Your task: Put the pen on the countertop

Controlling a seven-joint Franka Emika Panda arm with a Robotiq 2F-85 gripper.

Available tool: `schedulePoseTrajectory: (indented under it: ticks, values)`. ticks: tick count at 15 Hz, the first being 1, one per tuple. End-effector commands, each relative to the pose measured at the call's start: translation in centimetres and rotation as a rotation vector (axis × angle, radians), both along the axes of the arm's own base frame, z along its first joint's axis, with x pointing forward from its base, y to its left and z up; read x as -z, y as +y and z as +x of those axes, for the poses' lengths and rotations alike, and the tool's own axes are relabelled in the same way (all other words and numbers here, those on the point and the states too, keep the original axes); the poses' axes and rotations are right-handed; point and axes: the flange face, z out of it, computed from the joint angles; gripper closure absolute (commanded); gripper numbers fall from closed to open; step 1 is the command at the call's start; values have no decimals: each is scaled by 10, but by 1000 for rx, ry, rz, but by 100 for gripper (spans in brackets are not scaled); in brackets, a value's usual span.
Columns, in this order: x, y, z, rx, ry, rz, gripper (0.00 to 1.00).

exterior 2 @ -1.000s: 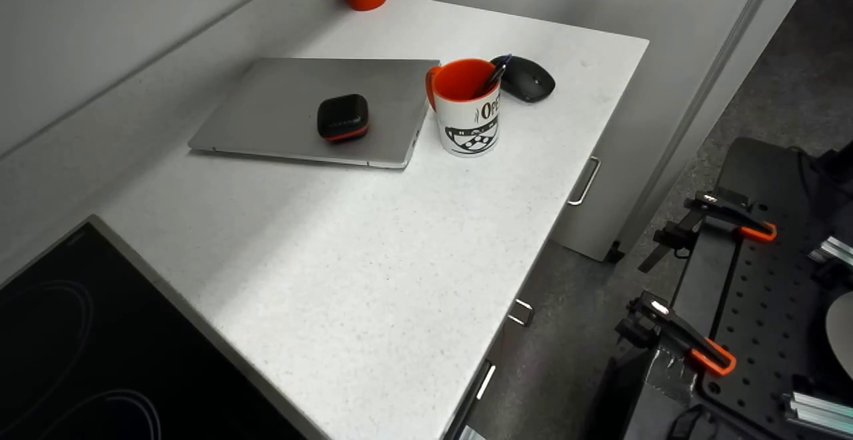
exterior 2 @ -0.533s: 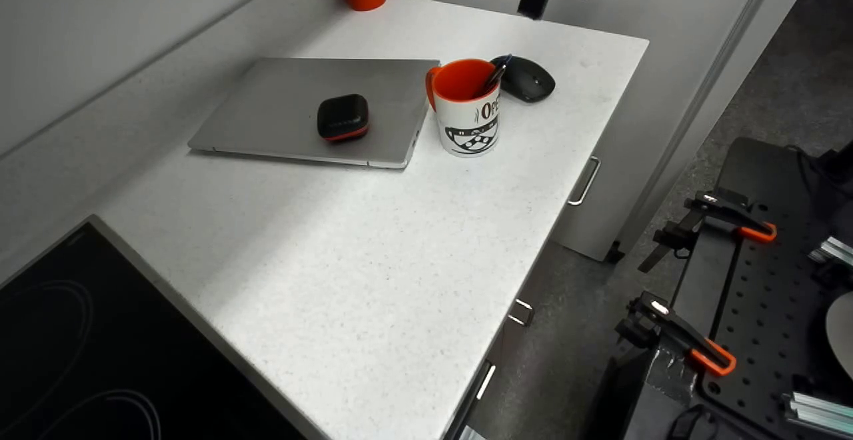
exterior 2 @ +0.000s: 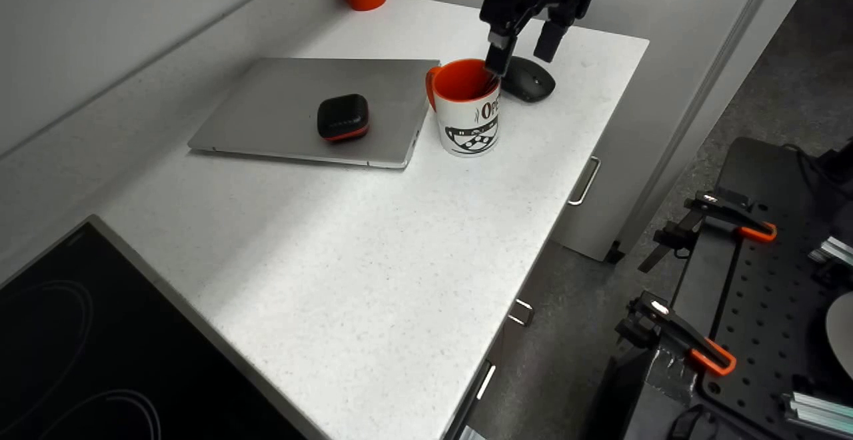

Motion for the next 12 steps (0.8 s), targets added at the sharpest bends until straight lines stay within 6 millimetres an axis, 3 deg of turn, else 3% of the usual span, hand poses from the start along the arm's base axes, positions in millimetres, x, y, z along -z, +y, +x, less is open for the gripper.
schedulePoseTrajectory:
  ticks: [1,3,4,5,7,12]
  values:
    - [3,-3,17,15,-41,44,0]
    - [6,-5,22,25,-40,63,0]
    - [7,-6,23,27,-42,64,7]
    - [8,-6,24,28,-42,70,27]
    - [10,-6,26,27,-39,71,32]
    - [10,-9,26,33,-33,72,77]
